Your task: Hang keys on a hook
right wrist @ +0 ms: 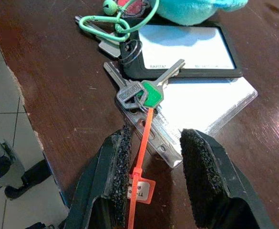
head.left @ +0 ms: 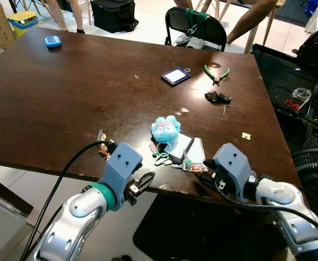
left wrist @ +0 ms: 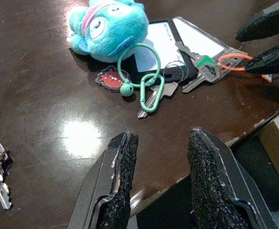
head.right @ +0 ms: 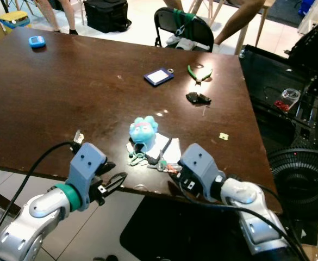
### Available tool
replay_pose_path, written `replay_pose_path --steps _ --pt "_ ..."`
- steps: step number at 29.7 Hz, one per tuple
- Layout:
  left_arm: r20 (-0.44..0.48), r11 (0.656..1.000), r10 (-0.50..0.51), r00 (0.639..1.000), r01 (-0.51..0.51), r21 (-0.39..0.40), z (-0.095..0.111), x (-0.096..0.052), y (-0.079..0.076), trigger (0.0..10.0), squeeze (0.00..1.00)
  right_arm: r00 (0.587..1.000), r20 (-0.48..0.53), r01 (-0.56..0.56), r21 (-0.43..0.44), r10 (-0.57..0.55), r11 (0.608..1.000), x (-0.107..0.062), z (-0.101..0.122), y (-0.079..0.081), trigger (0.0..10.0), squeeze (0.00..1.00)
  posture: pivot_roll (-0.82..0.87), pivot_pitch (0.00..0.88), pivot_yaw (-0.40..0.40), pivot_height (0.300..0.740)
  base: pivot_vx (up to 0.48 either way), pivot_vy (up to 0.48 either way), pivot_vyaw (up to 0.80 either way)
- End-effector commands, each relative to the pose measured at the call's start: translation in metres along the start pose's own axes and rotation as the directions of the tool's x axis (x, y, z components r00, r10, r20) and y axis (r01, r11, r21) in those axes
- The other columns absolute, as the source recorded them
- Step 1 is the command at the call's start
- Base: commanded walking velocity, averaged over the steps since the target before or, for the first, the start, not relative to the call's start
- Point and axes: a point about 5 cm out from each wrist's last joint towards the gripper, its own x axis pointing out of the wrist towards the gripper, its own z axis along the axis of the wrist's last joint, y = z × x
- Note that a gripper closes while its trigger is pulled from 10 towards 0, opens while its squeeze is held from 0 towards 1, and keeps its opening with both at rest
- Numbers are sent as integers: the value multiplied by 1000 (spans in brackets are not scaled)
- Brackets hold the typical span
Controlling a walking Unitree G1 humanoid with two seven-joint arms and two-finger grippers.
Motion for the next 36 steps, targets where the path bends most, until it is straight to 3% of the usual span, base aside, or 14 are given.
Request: replay_pose_path --steps 1,9,10,11,12,28,33,34,35,36 --pt "-48 1000 -13 999 13 -2 -8 1 -3 10000 0 1000 -9 5 -3 -5 1000 -1 -2 -1 10000 0 -94 119 73 740 0 0 0" --pt "-53 1000 -16 998 16 0 -9 0 -3 10000 0 1000 -14 -18 -8 18 1000 0 -2 1 9922 0 -91 122 73 740 0 0 0" --pt "-53 1000 -16 998 16 0 -9 0 -3 10000 0 999 -28 -29 -11 28 1000 1 -4 3 3176 0 -91 122 73 740 0 0 0" --pt "-53 1000 -16 998 16 0 -9 0 -3 10000 0 999 -28 -29 -11 28 1000 1 -4 3 3176 0 -91 122 73 740 0 0 0" --pt "-54 1000 -14 998 14 0 -8 0 -3 10000 0 998 -41 -42 -16 41 999 2 -6 4 0 0 -90 124 74 740 0 0 0" --pt "-49 1000 -4 999 4 -2 -5 1 -2 10000 0 991 -85 -102 -38 99 994 9 -10 9 0 0 -82 131 72 740 0 0 0" --pt "-49 1000 1 999 -1 -3 -5 0 -2 10000 0 998 -23 -61 -16 61 998 9 -1 5 0 0 -80 130 72 740 0 0 0" --pt "-43 1000 11 999 -11 -7 -5 0 -1 10000 0 981 191 -8 97 -11 995 9 32 -2 3765 0 -86 130 76 740 0 0 0" --pt "-43 1000 11 999 -11 -7 -5 0 -1 10000 0 981 191 -8 97 -11 995 9 32 -2 3765 0 -86 130 76 740 0 0 0" --pt "-34 1000 19 999 -20 -14 -4 0 0 10000 0 919 382 14 226 -102 974 5 63 -8 10000 0 -87 129 78 740 0 0 0"
